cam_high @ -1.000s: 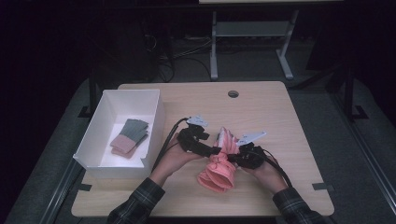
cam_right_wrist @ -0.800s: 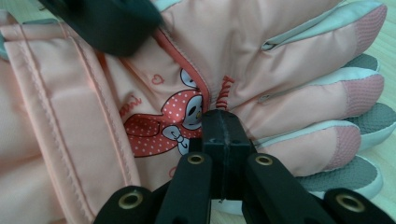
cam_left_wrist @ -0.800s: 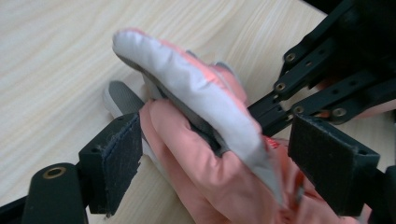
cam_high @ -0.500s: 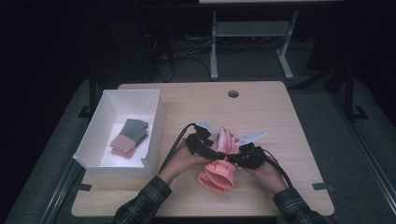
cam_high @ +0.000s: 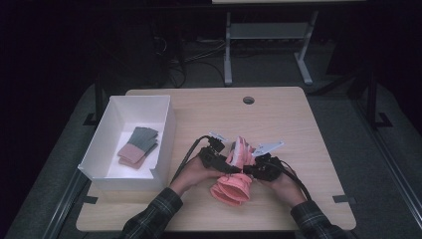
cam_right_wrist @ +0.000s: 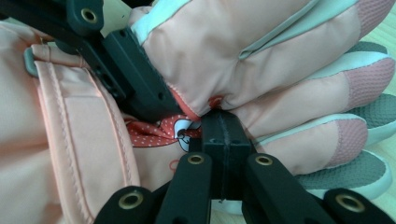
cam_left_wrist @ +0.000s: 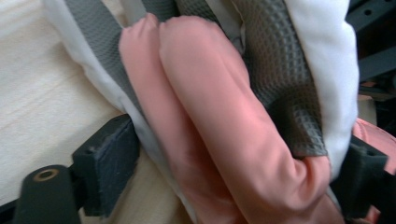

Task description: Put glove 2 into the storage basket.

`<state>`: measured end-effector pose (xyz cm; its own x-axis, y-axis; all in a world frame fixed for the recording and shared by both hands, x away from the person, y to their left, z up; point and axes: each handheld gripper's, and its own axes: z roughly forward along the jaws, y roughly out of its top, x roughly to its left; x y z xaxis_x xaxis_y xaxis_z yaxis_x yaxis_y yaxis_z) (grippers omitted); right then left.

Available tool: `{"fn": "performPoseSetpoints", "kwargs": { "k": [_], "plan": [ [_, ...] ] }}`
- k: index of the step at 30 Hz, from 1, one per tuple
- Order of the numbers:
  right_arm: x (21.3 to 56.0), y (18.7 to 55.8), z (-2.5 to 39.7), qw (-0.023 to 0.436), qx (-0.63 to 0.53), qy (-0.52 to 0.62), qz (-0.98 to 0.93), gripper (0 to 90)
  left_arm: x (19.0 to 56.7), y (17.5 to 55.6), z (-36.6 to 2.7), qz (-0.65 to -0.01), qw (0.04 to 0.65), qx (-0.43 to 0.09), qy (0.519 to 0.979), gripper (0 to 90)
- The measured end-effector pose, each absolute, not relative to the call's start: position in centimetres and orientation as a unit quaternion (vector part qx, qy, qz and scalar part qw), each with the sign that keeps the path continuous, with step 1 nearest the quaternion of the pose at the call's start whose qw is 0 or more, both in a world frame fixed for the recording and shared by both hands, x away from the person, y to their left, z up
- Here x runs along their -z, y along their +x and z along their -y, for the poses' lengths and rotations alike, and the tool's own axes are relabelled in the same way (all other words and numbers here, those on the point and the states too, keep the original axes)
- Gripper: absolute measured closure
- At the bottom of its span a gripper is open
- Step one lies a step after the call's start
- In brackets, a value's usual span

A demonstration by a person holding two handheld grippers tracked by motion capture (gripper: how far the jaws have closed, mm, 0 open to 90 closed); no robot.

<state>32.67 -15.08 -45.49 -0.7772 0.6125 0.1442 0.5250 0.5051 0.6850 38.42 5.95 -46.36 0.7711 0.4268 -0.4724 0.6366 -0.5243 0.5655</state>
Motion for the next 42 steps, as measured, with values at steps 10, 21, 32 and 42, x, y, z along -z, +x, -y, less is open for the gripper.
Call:
{"fn": "performPoseSetpoints", "kwargs": {
  "k": [10,21,32,42],
  "plan": [
    [45.8,32.7,15.0,0.059,-0.375,0.328,-0.865,90.0,46.7,38.2,-6.1,-0.294,0.388,0.161,0.859,35.0],
    [45.7,32.7,15.3,0.056,-0.386,0.334,-0.858,90.0,46.8,38.4,-6.8,-0.289,0.407,0.168,0.850,55.8],
    [44.0,31.4,19.8,0.080,-0.442,0.371,-0.813,41.3,45.8,38.0,-6.9,-0.271,0.419,0.152,0.853,60.6],
    [46.4,31.3,22.6,0.139,-0.372,0.436,-0.807,14.0,43.2,37.4,-8.1,-0.266,0.434,0.113,0.853,60.8]
  ]
}}
